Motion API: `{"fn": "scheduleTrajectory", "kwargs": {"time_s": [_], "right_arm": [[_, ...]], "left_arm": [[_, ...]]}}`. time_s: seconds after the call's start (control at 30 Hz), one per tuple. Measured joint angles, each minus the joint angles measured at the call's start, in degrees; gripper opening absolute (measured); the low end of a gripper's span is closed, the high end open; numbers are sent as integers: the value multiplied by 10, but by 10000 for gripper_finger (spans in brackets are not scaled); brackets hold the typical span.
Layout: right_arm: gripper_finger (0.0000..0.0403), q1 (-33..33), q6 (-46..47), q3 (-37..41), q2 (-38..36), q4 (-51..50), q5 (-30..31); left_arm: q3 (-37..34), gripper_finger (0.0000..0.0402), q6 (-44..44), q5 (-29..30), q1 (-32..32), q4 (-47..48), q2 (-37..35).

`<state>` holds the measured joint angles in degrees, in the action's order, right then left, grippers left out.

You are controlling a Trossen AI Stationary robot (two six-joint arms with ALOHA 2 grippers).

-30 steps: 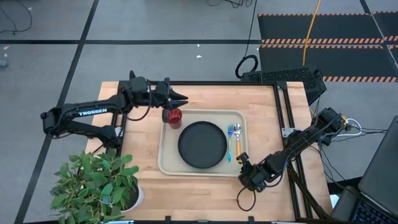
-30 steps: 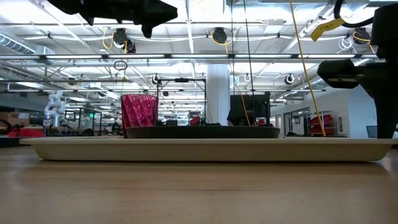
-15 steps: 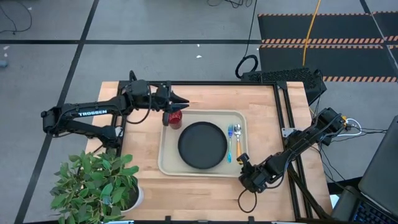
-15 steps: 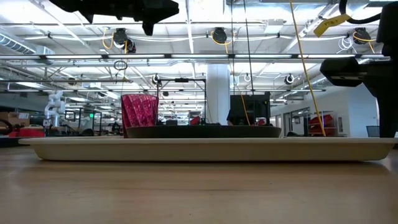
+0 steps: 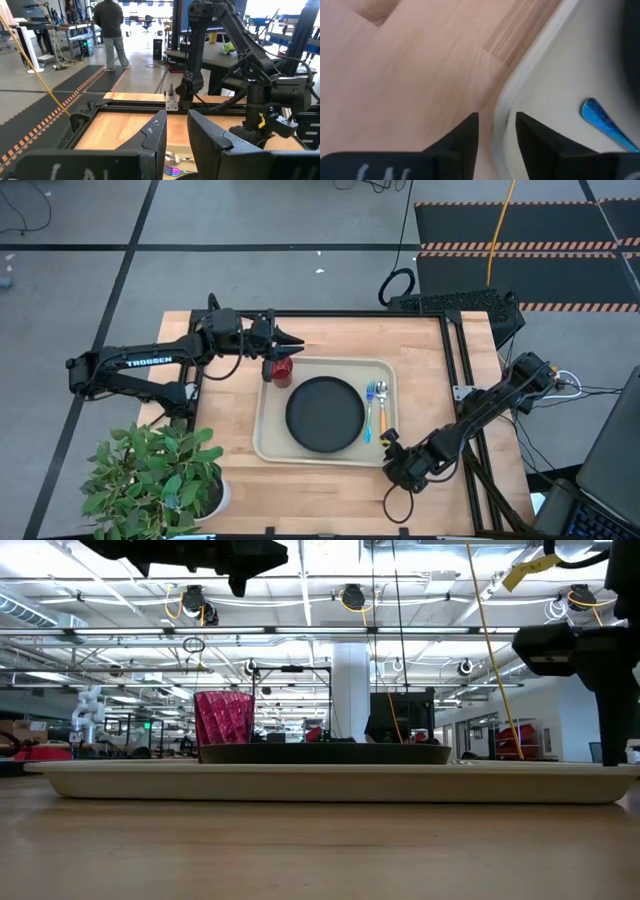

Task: Pick and place plate/cup/fork/spoon on tray
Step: Return to Home Position

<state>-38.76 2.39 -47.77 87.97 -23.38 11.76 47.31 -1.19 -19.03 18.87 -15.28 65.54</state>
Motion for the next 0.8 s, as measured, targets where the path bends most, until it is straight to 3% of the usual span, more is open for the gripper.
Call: {"fn": "scheduleTrajectory", "kwargs": {"time_s": [0.37, 0.47, 0.6, 0.7, 0.8], "right_arm": [[127, 0, 18, 0, -106, -32, 47], [127, 7, 75, 0, -127, -65, 97], [127, 28, 222, 0, -136, -143, 157], [128, 40, 302, 0, -135, -186, 155], [127, 43, 310, 0, -135, -187, 151]], "left_arm": [[0, 81, -1, 0, 0, -6, 0], [0, 81, -1, 0, 0, -11, 0], [0, 81, 4, 0, -2, -12, 0], [0, 81, 2, 0, -7, -14, 0], [0, 81, -2, 3, -12, -28, 0]]}}
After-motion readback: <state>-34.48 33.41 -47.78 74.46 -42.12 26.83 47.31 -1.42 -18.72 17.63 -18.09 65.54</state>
